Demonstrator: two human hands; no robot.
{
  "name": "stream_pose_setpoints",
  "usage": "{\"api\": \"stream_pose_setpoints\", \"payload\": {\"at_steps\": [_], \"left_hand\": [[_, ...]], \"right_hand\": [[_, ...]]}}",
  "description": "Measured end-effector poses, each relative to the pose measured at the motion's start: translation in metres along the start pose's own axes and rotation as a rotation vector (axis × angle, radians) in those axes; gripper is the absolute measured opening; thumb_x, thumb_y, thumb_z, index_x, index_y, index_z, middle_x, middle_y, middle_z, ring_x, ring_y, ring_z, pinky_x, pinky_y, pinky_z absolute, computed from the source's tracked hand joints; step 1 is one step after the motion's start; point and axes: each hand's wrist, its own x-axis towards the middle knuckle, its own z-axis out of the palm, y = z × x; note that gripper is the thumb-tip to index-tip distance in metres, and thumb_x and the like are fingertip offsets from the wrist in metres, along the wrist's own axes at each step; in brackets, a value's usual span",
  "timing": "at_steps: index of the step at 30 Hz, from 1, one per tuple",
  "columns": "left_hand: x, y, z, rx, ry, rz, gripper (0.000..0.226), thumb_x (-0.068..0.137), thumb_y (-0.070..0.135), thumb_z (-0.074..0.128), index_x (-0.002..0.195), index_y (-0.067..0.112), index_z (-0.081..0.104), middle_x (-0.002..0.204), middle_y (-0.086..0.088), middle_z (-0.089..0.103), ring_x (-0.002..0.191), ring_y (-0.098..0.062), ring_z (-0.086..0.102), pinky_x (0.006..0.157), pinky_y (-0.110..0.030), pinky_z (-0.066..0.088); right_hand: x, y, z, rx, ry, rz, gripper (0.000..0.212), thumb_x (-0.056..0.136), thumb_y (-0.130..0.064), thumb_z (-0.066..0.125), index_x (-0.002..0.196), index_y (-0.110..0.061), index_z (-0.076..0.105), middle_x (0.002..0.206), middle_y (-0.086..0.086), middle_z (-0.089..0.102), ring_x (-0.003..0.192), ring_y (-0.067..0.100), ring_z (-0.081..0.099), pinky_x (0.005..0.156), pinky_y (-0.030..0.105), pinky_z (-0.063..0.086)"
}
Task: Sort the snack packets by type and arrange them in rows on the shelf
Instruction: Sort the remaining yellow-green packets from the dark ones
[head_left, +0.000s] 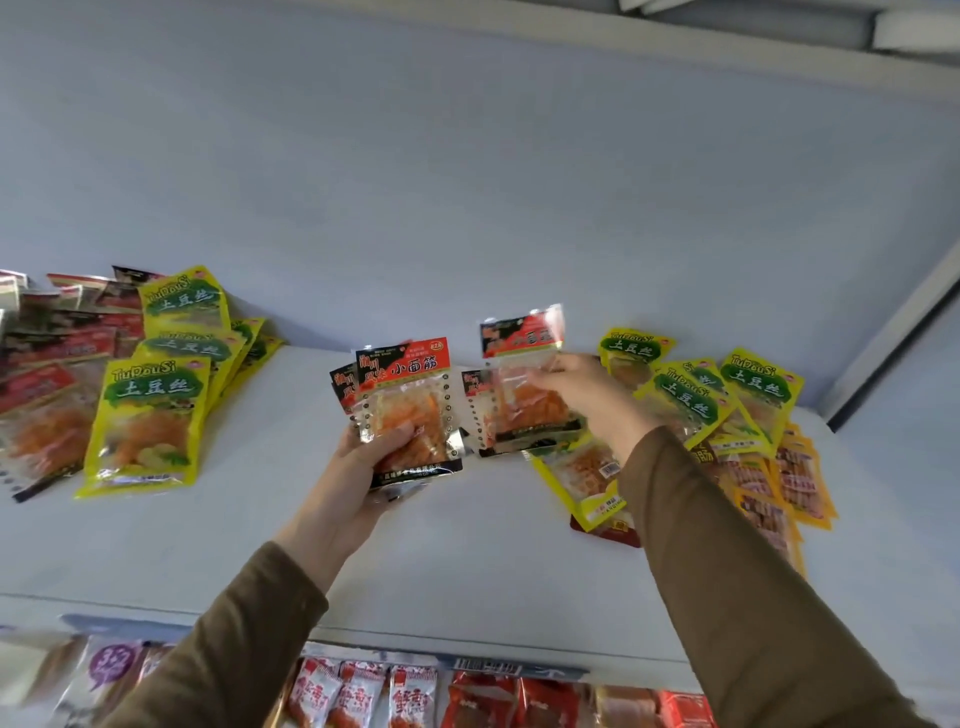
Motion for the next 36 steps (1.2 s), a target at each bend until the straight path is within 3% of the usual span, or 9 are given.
{"api": "stream_pose_setpoints", "payload": {"at_steps": [2, 6, 10, 15, 22, 27, 29, 32, 36], "left_hand": [[0.000, 0.000, -0.004, 0.001, 0.005, 0.005, 0.073, 0.072, 0.023, 0.083, 0.138, 0.026, 0.052, 0.122, -0.007, 0.075, 0.106, -0.028, 0.074, 0.079, -0.041, 0.062], [-0.001, 0.002, -0.014, 0.002, 0.026, 0.015, 0.071, 0.073, 0.023, 0.084, 0.136, 0.027, 0.053, 0.120, -0.007, 0.075, 0.104, -0.028, 0.075, 0.075, -0.040, 0.063], [-0.001, 0.001, -0.018, 0.010, 0.029, 0.026, 0.073, 0.073, 0.023, 0.083, 0.138, 0.025, 0.051, 0.121, -0.008, 0.075, 0.105, -0.030, 0.075, 0.081, -0.043, 0.064], [0.001, -0.001, -0.015, 0.009, 0.051, 0.033, 0.071, 0.071, 0.024, 0.084, 0.135, 0.026, 0.053, 0.118, -0.007, 0.076, 0.101, -0.028, 0.076, 0.073, -0.038, 0.063], [0.009, -0.002, -0.014, 0.007, 0.074, 0.062, 0.069, 0.070, 0.023, 0.085, 0.132, 0.028, 0.055, 0.116, -0.006, 0.076, 0.098, -0.027, 0.077, 0.067, -0.035, 0.061], [0.017, -0.002, -0.015, 0.051, 0.103, 0.098, 0.072, 0.069, 0.025, 0.086, 0.133, 0.031, 0.052, 0.118, -0.005, 0.076, 0.102, -0.027, 0.076, 0.070, -0.038, 0.061], [0.020, -0.002, -0.013, 0.074, 0.126, 0.108, 0.073, 0.069, 0.025, 0.086, 0.133, 0.031, 0.051, 0.116, -0.003, 0.076, 0.101, -0.026, 0.076, 0.071, -0.039, 0.060], [0.024, -0.003, -0.007, 0.111, 0.148, 0.117, 0.066, 0.079, 0.020, 0.084, 0.133, 0.032, 0.049, 0.116, -0.002, 0.076, 0.101, -0.026, 0.076, 0.079, -0.044, 0.059], [0.024, -0.006, 0.014, 0.166, 0.099, 0.133, 0.060, 0.084, 0.033, 0.079, 0.134, 0.029, 0.048, 0.119, -0.007, 0.075, 0.100, -0.024, 0.074, 0.079, -0.043, 0.059]], "right_hand": [[0.005, 0.008, 0.027, -0.135, -0.038, 0.024, 0.028, 0.090, -0.037, 0.074, 0.098, -0.011, 0.070, 0.102, 0.008, 0.074, 0.098, 0.027, 0.067, 0.076, 0.032, 0.049], [0.007, 0.025, 0.057, -0.677, 0.140, -0.034, 0.052, 0.085, -0.056, 0.070, 0.103, -0.008, 0.065, 0.111, 0.016, 0.070, 0.108, 0.031, 0.064, 0.088, 0.037, 0.044], [0.016, 0.026, 0.062, -0.633, 0.120, -0.002, 0.074, 0.079, -0.057, 0.077, 0.125, -0.006, 0.050, 0.124, 0.014, 0.065, 0.118, 0.032, 0.060, 0.099, 0.040, 0.044], [0.027, 0.025, 0.060, -0.711, 0.041, 0.041, 0.091, 0.079, -0.060, 0.075, 0.145, -0.012, 0.036, 0.136, 0.013, 0.060, 0.128, 0.034, 0.054, 0.109, 0.044, 0.039], [0.029, 0.042, 0.067, -0.137, 0.162, -0.090, 0.064, 0.083, -0.026, 0.081, 0.134, -0.013, 0.043, 0.123, 0.010, 0.063, 0.119, 0.034, 0.057, 0.095, 0.050, 0.052], [0.015, 0.036, 0.043, 0.248, 0.096, -0.193, 0.047, 0.092, -0.009, 0.071, 0.127, -0.022, 0.044, 0.116, 0.001, 0.063, 0.109, 0.020, 0.065, 0.074, 0.021, 0.052], [0.006, 0.022, 0.024, 0.472, 0.033, -0.220, 0.048, 0.089, -0.008, 0.074, 0.127, -0.025, 0.050, 0.117, 0.000, 0.069, 0.108, 0.016, 0.068, 0.079, 0.023, 0.056], [-0.008, 0.000, 0.009, 0.803, -0.139, -0.190, 0.052, 0.082, -0.010, 0.079, 0.126, -0.027, 0.058, 0.106, 0.003, 0.075, 0.093, 0.021, 0.074, 0.071, 0.034, 0.060], [-0.024, -0.018, 0.040, 0.883, -0.292, -0.134, 0.059, 0.082, 0.000, 0.076, 0.133, -0.017, 0.053, 0.104, 0.014, 0.067, 0.082, 0.025, 0.074, 0.066, 0.039, 0.060]]}}
